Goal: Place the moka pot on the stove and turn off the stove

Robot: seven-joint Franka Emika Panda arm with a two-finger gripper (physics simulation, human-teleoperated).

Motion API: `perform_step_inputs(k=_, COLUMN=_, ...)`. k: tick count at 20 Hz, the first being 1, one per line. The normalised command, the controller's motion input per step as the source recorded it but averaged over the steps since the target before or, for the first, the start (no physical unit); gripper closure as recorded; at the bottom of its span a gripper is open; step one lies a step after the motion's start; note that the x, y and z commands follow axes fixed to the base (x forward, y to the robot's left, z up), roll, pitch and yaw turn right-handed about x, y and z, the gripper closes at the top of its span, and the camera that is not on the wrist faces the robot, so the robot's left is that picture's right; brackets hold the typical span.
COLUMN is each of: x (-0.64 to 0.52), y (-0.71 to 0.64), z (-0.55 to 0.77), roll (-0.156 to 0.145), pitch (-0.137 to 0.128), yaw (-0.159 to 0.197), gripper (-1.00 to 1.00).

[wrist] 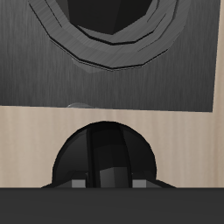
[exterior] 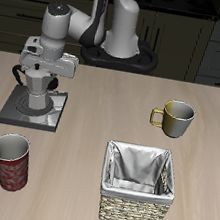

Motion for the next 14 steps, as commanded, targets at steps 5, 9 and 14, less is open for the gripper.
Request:
perform_step_inputs(k=5, x=-0.02, y=-0.01, z=0.0, roll=-0.013, pitch=0.005, yaw=-0.054, gripper=1.0)
perform_step_inputs(k=9, x=-0.04, y=0.08, z=0.09, roll=-0.001, pitch=-0.011, yaw=-0.065, gripper=1.0)
perform_step_inputs(k=14, x=0.0, y=0.0, z=0.07, roll=-0.014, pitch=-0.007, yaw=-0.06, gripper=1.0)
